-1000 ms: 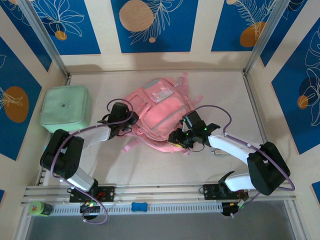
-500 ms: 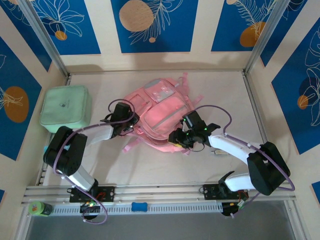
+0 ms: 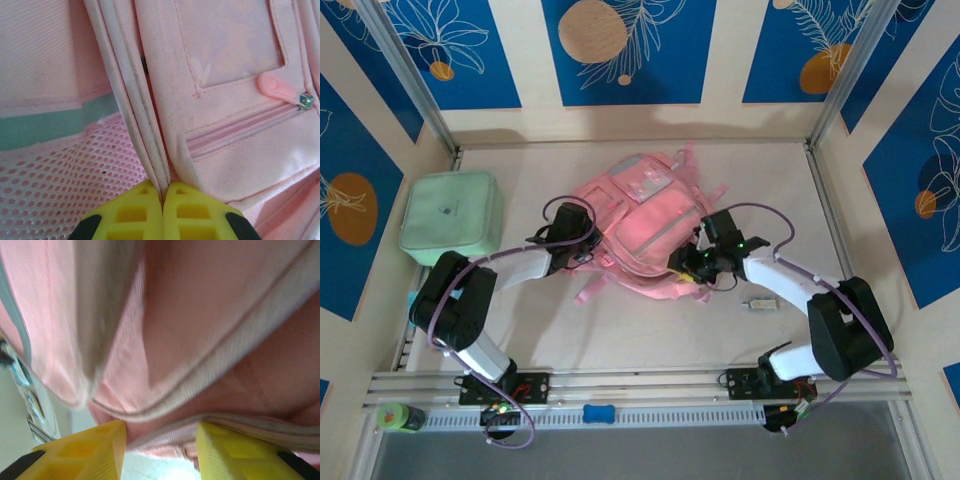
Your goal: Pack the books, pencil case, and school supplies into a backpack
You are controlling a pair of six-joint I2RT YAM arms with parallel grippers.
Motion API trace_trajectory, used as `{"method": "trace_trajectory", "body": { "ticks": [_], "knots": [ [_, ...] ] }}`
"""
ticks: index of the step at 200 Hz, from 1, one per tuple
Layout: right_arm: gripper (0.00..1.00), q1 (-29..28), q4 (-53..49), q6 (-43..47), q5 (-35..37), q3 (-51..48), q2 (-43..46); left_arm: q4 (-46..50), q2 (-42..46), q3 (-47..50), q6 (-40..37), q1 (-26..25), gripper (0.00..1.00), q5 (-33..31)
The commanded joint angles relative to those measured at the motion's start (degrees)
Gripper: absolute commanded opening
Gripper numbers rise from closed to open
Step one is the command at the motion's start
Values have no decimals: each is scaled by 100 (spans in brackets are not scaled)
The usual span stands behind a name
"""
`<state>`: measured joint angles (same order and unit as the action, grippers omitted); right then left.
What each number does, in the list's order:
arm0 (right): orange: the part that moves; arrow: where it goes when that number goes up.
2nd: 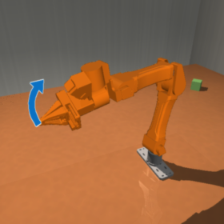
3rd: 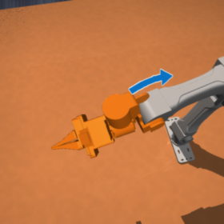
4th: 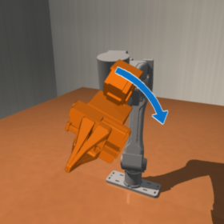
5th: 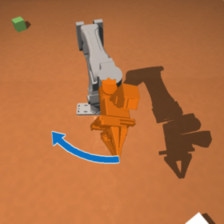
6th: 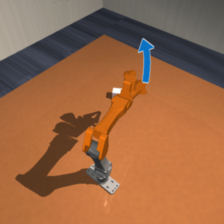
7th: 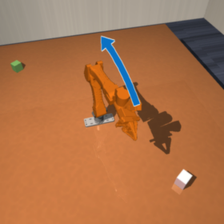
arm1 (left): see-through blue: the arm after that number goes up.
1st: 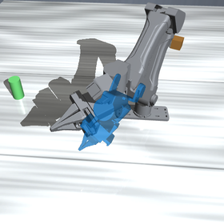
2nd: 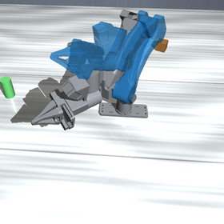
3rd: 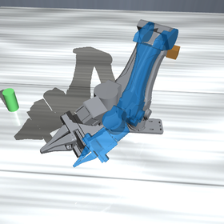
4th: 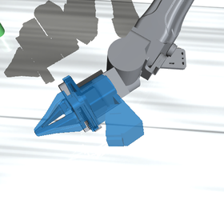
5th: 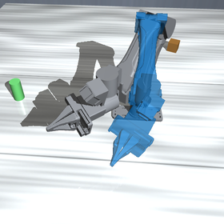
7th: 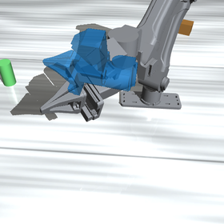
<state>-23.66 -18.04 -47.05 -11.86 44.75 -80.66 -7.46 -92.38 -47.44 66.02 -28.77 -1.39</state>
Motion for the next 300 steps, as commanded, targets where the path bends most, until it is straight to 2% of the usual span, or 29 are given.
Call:
{"method": "trace_trajectory", "body": {
  "ticks": [1, 31, 48, 85, 121, 142, 173, 204, 235, 300],
  "knots": [
    [42, 471, 8, 514, -159, 509, -366, 100, 421, 40, 49, -224, 0, -25],
    [43, 941, -180, 959, -198, 1385, -969, -59, 599, 256, 336, -680, 0, -149],
    [47, 1097, -381, 1122, -227, 1782, -1168, -165, 521, 275, 448, -780, 0, -176],
    [62, 987, -859, 1243, 245, 1626, -540, -319, 513, 193, 553, -812, 0, -143],
    [65, 194, -1490, 1144, 1203, 1250, 346, -264, 629, 95, 577, -958, 0, -138],
    [65, -707, -1569, 810, 1840, 1055, 675, -330, 649, 159, 704, -1009, 0, -90],
    [61, -1849, -1183, 258, 2507, 956, 578, -463, 711, 244, 831, -1084, 0, -181],
    [53, -2481, -480, 161, 2916, 1222, -340, -449, 774, 254, 885, -1151, 0, -283],
    [41, -2605, 56, 38, 3009, 1629, -1198, -391, 774, 235, 862, -1161, 0, -334],
    [34, -2634, 727, -388, 3591, 1791, -1788, -440, 754, 209, 851, -1164, 0, -351]
  ]
}}
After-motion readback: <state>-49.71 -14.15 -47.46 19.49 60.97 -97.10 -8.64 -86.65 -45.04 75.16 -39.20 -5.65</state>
